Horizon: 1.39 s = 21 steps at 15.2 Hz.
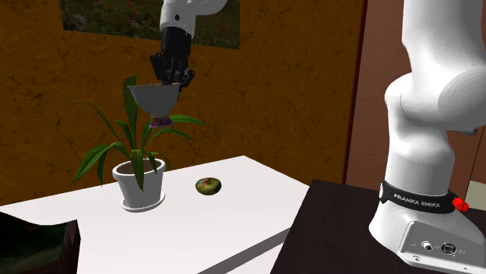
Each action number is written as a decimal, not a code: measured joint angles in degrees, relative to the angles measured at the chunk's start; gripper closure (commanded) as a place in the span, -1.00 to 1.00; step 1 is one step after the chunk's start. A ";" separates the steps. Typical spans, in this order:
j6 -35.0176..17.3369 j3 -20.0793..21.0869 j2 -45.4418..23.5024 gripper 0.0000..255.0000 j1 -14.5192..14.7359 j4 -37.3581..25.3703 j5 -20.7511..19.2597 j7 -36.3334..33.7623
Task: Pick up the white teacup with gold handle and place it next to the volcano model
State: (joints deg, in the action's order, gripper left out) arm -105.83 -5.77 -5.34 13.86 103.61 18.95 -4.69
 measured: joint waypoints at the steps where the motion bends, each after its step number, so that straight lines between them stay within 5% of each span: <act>1: -0.30 0.56 -0.65 1.00 0.65 -0.75 0.08 -1.17; 12: -2.44 5.98 -8.94 1.00 8.00 -10.92 -0.37 -14.02; 21: -7.67 6.41 -10.84 1.00 8.64 -7.65 0.15 -13.34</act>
State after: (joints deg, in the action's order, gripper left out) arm -113.51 0.64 -16.18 22.49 95.95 19.10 -18.03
